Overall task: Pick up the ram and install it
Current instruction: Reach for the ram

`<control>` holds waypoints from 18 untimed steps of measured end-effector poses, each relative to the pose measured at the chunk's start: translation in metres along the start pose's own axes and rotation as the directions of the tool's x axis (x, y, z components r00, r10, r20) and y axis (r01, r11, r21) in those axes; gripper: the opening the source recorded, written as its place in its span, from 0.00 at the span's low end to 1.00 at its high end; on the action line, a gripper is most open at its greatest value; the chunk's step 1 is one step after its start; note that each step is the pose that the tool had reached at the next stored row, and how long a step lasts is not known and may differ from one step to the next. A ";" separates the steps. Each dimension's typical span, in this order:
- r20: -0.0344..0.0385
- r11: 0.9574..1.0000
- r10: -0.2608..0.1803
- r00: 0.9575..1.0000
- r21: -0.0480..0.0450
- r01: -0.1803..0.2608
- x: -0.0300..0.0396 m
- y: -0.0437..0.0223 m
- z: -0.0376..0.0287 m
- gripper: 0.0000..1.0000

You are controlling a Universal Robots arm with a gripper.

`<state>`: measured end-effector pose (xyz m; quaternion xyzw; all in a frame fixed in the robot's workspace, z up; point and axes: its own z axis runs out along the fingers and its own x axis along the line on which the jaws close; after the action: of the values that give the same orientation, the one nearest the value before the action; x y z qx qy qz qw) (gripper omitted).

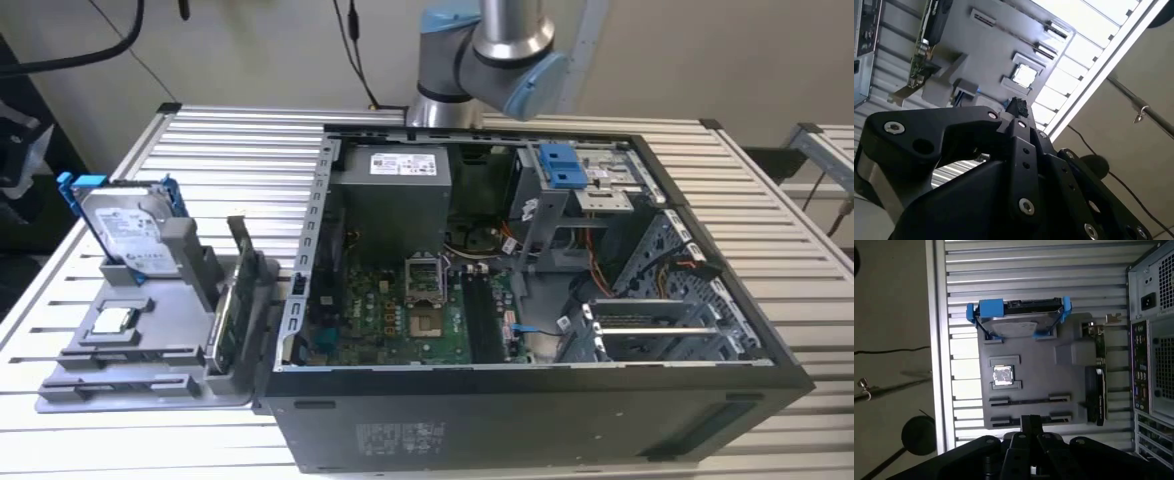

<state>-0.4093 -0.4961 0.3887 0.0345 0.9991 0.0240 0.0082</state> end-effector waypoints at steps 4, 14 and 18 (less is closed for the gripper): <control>0.000 1.000 0.000 1.000 0.000 0.000 -0.0015 -0.0113 0.0028 0.11; 0.000 1.000 0.000 1.000 0.001 0.000 -0.0081 -0.0250 0.0090 0.11; 0.000 1.000 -0.001 1.000 0.003 0.001 -0.0090 -0.0281 0.0112 0.11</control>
<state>-0.4021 -0.5242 0.3763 0.0343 0.9991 0.0226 0.0083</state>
